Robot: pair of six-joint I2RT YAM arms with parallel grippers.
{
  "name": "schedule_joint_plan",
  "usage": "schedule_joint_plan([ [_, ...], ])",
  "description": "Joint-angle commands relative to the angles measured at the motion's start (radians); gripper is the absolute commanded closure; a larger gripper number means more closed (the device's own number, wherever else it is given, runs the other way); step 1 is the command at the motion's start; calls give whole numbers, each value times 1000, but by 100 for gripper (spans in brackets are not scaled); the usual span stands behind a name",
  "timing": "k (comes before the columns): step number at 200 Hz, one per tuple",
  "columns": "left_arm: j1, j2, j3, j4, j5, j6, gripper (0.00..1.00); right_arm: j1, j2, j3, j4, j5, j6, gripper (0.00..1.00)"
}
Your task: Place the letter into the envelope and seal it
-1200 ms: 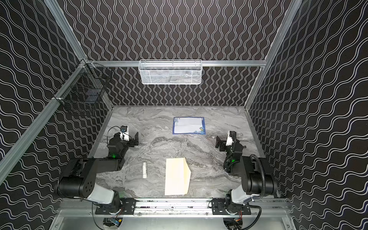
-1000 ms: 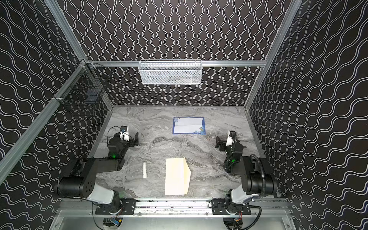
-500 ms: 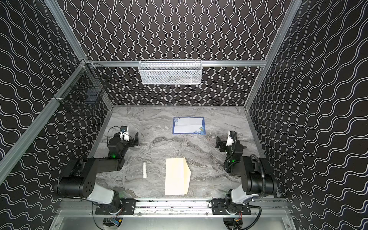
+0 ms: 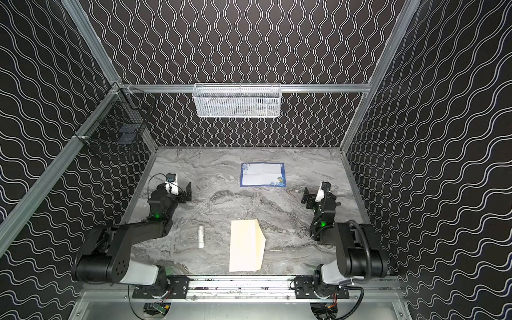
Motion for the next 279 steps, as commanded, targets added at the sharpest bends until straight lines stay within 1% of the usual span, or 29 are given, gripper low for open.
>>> schedule_joint_plan([
  [1, -45, -48, 92, -214, -93, 19, 1, 73, -97, 57, -140, 238, -45, 0],
  [11, -70, -59, 123, -244, -122, 25, 1, 93, -136, 94, -224, 248, 7, 0],
  [17, -86, -63, 138, -248, -146, 5, 1, 103, -161, 127, -300, 222, 45, 1],
  [28, -102, -57, 183, -275, -184, -81, 1, 117, -182, 195, -429, 134, 141, 0],
  [33, -108, -49, 214, -309, -188, -133, 1, 121, -180, 217, -465, 114, 184, 0],
  [37, -114, -40, 245, -346, -187, -179, 1, 124, -174, 241, -503, 100, 238, 0],
  [39, -117, -31, 259, -360, -187, -202, 1, 126, -167, 260, -535, 91, 283, 1],
  [40, -119, -26, 269, -371, -187, -214, 1, 126, -167, 260, -535, 91, 283, 1],
  [47, -132, 12, 339, -448, -174, -289, 1, 126, -139, 305, -600, 56, 372, 0],
  [53, -147, 52, 407, -519, -150, -338, 1, 126, -103, 353, -653, 12, 414, 0],
  [60, -170, 110, 495, -605, -118, -374, 1, 127, -70, 391, -684, -32, 425, 0],
  [72, -218, 222, 650, -737, -70, -396, 1, 133, 21, 468, -727, -86, 465, 0],
  [81, -255, 307, 761, -833, -54, -408, 1, 134, 83, 517, -750, -115, 468, 0],
  [88, -281, 365, 827, -874, -28, -415, 2, 135, 135, 563, -780, -135, 466, 0],
  [96, -308, 425, 896, -898, -6, -435, 2, 135, 194, 618, -823, -145, 462, 0],
  [106, -337, 489, 971, -919, 51, -448, 1, 134, 259, 679, -863, -173, 447, 1],
  [121, -377, 578, 1079, -963, 85, -447, 1, 134, 338, 771, -910, -184, 426, 0],
  [153, -417, 714, 1255, -1009, 158, -460, 1, 132, 466, 930, -997, -193, 384, 1],
  [156, -421, 727, 1268, -1014, 163, -460, 1, 132, 468, 946, -1007, -191, 377, 0],
  [162, -429, 752, 1296, -1022, 173, -456, 1, 133, 521, 981, -1030, -193, 365, 0],
  [181, -452, 830, 1385, -1060, 188, -455, 1, 131, 583, 1064, -1069, -218, 332, 1],
  [207, -472, 948, 1507, -1101, 237, -477, 1, 131, 626, 1105, -1035, -237, 312, 1],
  [230, -493, 1021, 1610, -1131, 267, -475, 1, 130, 651, 1129, -1006, -288, 319, 7],
  [252, -504, 1063, 1656, -1125, 296, -489, 1, 131, 697, 1180, -1011, -341, 338, 11],
  [279, -509, 1089, 1665, -1128, 306, -507, 1, 132, 751, 1242, -1047, -346, 344, 13],
])
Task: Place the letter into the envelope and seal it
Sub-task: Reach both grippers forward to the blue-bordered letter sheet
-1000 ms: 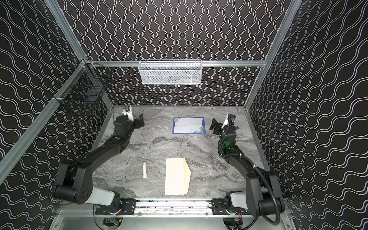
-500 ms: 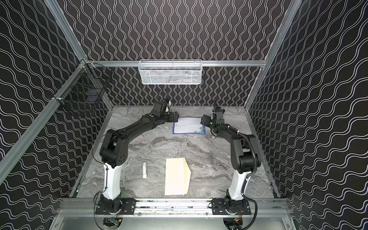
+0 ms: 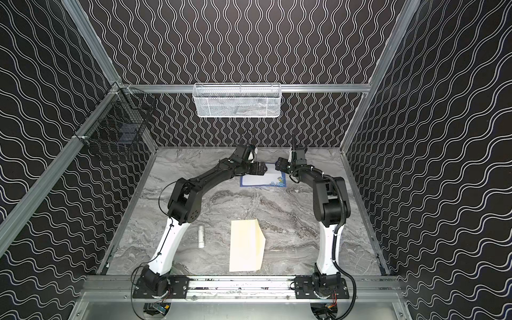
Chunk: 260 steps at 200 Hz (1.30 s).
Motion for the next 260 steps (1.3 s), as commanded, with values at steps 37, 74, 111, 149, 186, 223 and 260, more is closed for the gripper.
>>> schedule_joint_plan([
  [37, -3, 24, -28, -9, 32, -27, 1, 1, 58, 44, -36, -32, 17, 14],
  [74, -3, -6, -122, 2, 31, -38, 1, 1, 51, -8, -19, -43, 27, 19],
  [111, -2, -51, -199, -10, 10, -30, 1, 3, 31, -53, -30, -65, 28, 27],
  [149, -2, -133, -317, 9, -15, -32, 1, 28, -35, -150, -18, -65, 34, 29],
  [186, -3, -206, -442, 42, -33, -42, 1, 58, -108, -273, 18, -67, 46, 31],
  [223, -18, -282, -559, 65, -51, -50, 1, 97, -186, -388, 51, -63, 58, 32],
  [260, -30, -349, -648, 81, -70, -53, 1, 129, -270, -488, 72, -58, 73, 33],
])
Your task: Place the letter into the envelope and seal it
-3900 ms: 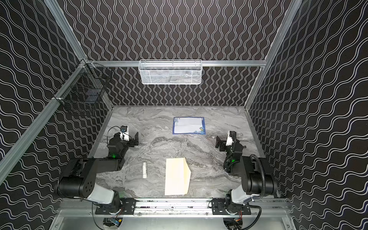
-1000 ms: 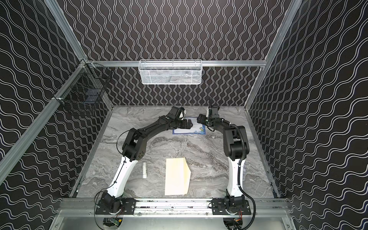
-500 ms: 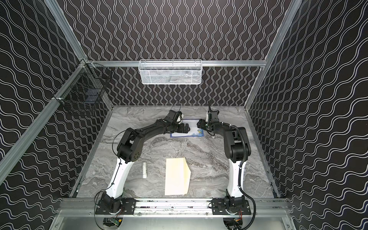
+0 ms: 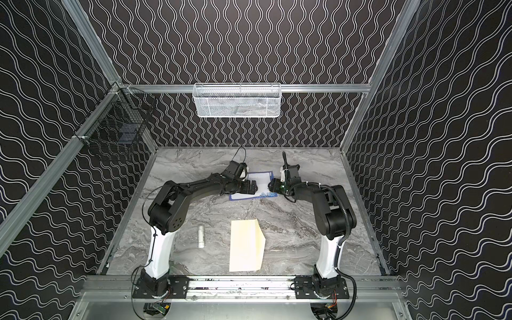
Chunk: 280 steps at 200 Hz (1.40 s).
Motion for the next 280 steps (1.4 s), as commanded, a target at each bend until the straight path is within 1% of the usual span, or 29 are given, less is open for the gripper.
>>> schedule_joint_plan([
  [1, -6, -28, -37, -26, -17, -19, 1, 15, -51, -47, -10, 6, 27, 33],
  [10, -10, -43, -52, -32, -19, -14, 1, 19, -69, -89, -3, 6, 34, 33],
  [49, -23, -129, -136, -22, -56, -5, 1, 37, -134, -175, 31, 7, 55, 33],
  [84, -37, -166, -147, -34, -77, -12, 1, 48, -148, -186, 19, 8, 53, 33],
  [115, -36, -191, -98, -87, -79, -12, 1, 47, -186, -159, -34, 9, 35, 33],
  [151, -37, -226, -34, -172, -132, 18, 1, 47, -230, -124, -81, -3, 30, 32],
  [177, -28, -221, -11, -222, -181, 28, 1, 44, -211, -96, -59, 8, 41, 32],
  [198, -7, -207, -8, -225, -162, 18, 1, 38, -171, -59, -66, -2, 32, 32],
  [204, -6, -206, -9, -227, -157, 17, 1, 39, -160, -27, -68, -7, 30, 32],
  [225, -4, -214, -28, -230, -158, 16, 1, 38, -126, -2, -79, -11, 24, 32],
  [252, 16, -251, -101, -198, -148, 10, 1, 39, -122, -30, -70, -22, 23, 32],
  [265, 30, -260, -115, -213, -146, 5, 1, 39, -124, -47, -63, -37, 22, 32],
  [268, 32, -262, -119, -218, -148, 5, 1, 38, -123, -75, -62, -39, 24, 32],
  [280, 37, -281, -137, -217, -148, 2, 1, 38, -127, -103, -54, -53, 28, 32],
])
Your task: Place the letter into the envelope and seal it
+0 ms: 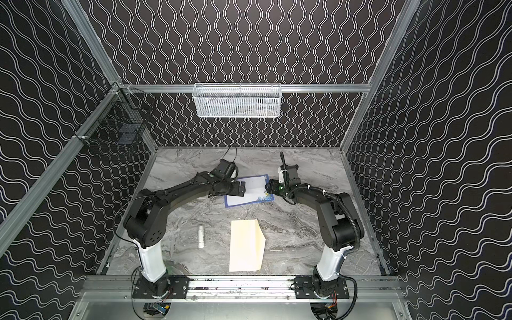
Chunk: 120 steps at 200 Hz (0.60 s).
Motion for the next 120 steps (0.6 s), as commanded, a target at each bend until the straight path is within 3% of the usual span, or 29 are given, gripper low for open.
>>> schedule_joint_plan([
  [1, 11, -29, -26, 16, -2, -8, 1, 2, -4, -48, 4, -32, 0, 32],
  [64, 13, -72, -103, 53, 20, -31, 1, 38, -19, -171, 71, -59, 29, 33],
  [120, 12, -42, -71, 50, 45, -33, 1, 77, -49, -207, 69, -54, 46, 35],
])
